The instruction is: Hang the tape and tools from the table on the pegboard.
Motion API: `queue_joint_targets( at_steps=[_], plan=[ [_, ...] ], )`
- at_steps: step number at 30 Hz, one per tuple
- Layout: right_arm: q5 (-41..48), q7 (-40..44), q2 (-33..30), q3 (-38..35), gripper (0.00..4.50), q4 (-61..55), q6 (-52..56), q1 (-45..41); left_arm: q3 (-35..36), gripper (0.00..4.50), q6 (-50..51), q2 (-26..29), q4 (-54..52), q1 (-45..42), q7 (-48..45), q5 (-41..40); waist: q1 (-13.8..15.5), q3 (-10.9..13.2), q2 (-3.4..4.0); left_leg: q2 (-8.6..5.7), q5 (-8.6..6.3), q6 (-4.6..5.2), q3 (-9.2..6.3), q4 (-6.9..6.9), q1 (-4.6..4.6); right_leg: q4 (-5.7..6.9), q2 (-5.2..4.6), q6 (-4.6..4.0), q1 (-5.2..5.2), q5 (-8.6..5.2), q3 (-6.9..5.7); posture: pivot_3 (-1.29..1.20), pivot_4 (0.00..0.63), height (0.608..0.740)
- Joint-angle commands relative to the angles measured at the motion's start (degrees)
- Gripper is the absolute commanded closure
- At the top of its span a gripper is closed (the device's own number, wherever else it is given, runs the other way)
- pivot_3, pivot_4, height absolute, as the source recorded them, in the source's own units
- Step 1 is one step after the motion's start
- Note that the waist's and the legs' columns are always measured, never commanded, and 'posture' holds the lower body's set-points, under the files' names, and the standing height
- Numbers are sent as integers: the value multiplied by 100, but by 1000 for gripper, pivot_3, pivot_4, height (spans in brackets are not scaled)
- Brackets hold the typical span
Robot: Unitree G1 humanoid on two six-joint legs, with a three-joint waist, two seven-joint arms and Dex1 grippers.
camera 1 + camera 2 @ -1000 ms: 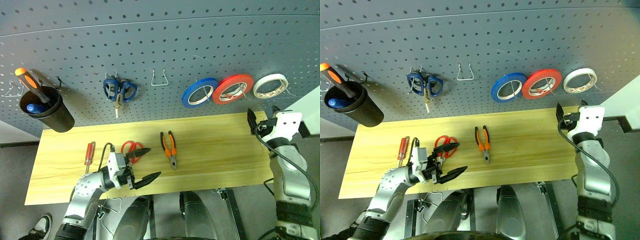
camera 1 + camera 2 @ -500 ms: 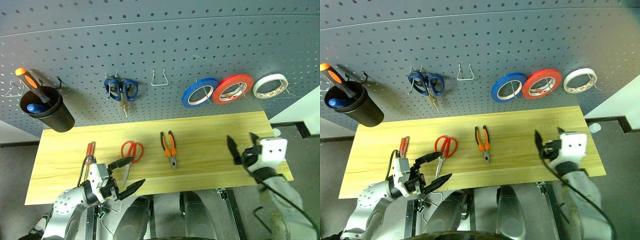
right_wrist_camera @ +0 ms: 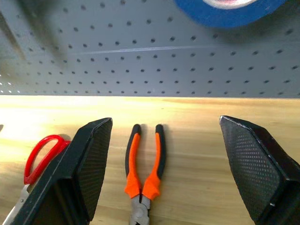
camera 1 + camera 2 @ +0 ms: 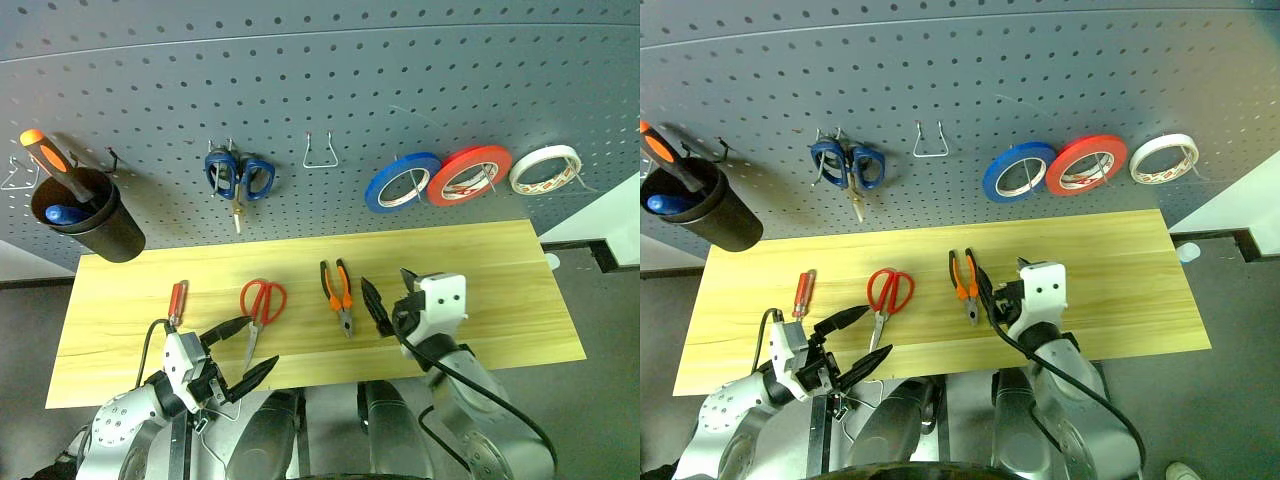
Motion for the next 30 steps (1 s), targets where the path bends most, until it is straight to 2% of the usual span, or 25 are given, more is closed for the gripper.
queue_joint_targets(
  at_steps=[1,16,30],
  plan=[
    [-118,4,88,89,682,159,-156,-96,89,0,89,15,-431,277,219,30,2,15,1,0,0,0,-1,-1,0,-1,0,0,0,0,0,26,358,727],
    [-355,-67,554,609,682,1065,524,-783,2,0,833,1,-1694,765,1119,126,-7,108,-7,0,0,-1,0,-5,-4,-1,1,0,-5,0,0,35,369,727],
    [-463,14,680,757,682,1429,607,-992,256,0,705,-16,-1244,1240,1315,462,-4,215,-4,3,-1,-1,0,-10,-9,-5,2,-1,-12,-1,0,40,393,727]
  ],
)
